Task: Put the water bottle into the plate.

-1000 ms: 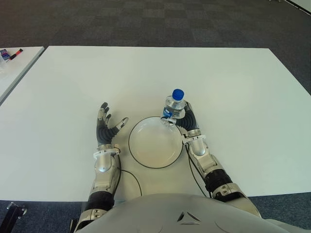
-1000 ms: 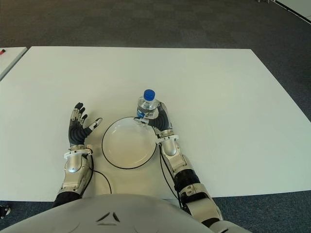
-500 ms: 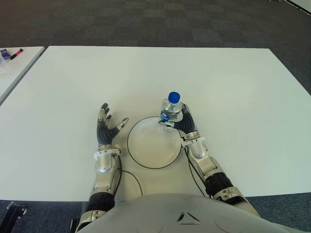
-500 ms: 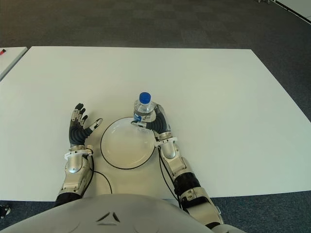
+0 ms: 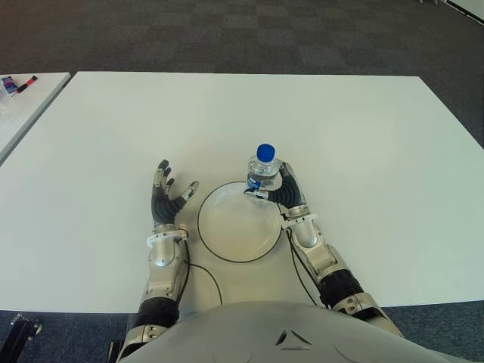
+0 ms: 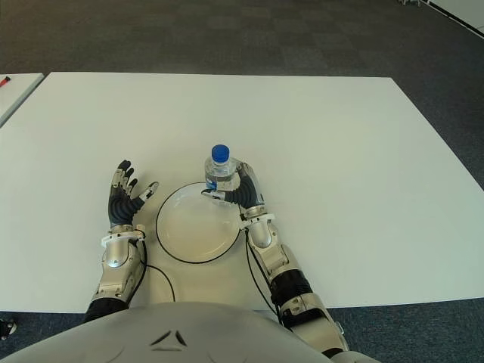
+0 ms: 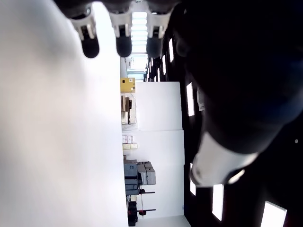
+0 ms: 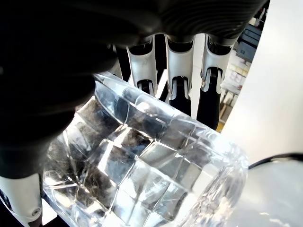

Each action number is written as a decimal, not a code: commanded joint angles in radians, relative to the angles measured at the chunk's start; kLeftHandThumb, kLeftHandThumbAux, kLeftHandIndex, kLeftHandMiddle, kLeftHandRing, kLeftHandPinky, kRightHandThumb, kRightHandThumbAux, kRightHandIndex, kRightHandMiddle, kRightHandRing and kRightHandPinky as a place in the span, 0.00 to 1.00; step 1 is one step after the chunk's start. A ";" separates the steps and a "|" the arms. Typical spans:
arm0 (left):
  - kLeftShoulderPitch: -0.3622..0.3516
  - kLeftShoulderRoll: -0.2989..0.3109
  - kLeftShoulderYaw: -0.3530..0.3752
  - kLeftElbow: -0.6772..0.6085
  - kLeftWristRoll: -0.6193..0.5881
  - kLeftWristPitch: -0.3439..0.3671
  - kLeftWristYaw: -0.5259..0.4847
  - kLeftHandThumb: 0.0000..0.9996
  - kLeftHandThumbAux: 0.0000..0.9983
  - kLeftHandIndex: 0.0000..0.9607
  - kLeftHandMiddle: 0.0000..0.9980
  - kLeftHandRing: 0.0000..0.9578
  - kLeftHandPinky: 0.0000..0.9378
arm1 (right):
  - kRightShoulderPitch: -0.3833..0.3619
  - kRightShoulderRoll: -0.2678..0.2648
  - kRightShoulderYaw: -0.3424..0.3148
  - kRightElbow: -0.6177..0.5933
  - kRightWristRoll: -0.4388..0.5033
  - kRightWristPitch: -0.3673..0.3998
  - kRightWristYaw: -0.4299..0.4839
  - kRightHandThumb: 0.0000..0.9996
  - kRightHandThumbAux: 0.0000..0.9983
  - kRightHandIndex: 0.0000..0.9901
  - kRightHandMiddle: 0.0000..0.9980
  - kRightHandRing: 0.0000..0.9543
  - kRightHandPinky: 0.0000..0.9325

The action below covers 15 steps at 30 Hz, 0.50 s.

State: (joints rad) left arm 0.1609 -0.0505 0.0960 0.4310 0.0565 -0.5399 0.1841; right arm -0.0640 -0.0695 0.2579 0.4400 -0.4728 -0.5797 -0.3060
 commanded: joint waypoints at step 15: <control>0.016 0.001 0.005 0.067 -0.001 0.055 -0.004 0.12 0.83 0.02 0.00 0.00 0.01 | 0.186 -0.048 0.024 -0.498 0.026 0.203 0.234 0.86 0.67 0.42 0.54 0.92 0.94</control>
State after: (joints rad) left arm 0.1567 -0.0506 0.1002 0.4267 0.0586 -0.5341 0.1843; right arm 0.1174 -0.1238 0.2783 -0.0299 -0.4574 -0.4137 -0.0834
